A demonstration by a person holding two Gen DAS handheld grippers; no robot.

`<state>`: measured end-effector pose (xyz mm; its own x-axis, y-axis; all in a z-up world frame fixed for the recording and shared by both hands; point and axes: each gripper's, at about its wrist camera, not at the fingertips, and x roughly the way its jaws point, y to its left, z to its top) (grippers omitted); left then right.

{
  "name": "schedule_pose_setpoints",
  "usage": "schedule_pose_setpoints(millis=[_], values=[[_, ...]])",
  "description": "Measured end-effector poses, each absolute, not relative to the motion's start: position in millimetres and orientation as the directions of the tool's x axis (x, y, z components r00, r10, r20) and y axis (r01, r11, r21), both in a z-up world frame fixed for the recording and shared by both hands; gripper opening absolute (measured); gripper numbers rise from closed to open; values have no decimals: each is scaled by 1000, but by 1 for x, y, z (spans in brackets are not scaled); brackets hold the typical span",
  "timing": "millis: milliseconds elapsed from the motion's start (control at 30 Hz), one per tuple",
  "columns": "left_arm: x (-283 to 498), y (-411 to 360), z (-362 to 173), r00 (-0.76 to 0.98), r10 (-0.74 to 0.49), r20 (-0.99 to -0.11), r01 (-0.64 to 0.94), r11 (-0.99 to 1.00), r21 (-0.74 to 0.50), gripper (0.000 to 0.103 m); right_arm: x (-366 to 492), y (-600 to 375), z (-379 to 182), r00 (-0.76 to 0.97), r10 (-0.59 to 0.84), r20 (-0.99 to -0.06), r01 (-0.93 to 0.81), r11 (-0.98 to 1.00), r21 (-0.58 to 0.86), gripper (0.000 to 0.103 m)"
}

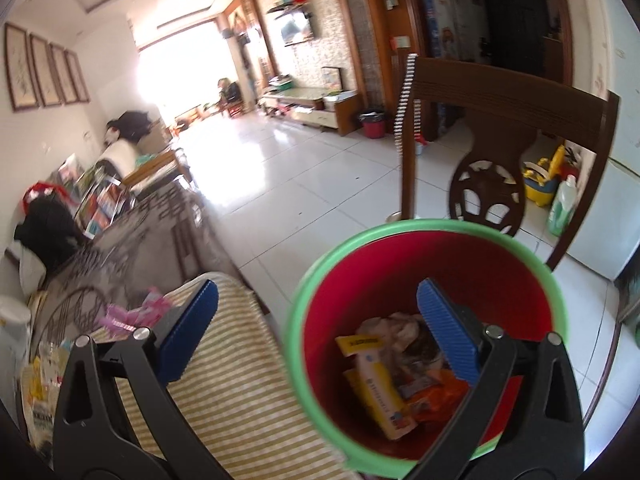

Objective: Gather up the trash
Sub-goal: 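Grasp white paper cup with left tool while right tool moves to bottle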

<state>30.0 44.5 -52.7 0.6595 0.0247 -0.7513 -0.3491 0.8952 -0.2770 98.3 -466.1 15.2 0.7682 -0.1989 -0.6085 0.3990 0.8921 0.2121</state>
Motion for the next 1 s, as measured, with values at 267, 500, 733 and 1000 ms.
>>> schedule_pose_setpoints(millis=[267, 500, 733, 1000], values=[[74, 121, -51, 610, 127, -782, -441, 874, -203, 70, 124, -405, 8, 755, -143, -640, 289, 949, 129, 98], [123, 128, -71, 539, 159, -827, -392, 917, -78, 70, 136, -358, -1, 746, -108, -657, 166, 986, 26, 98], [126, 146, -77, 558, 51, -828, -398, 892, -213, 49, 145, -321, -13, 727, -92, -681, 82, 996, -47, 98], [107, 133, -66, 596, -22, -803, -384, 870, -309, 43, 140, -271, -18, 748, -81, -659, -34, 987, -160, 98]])
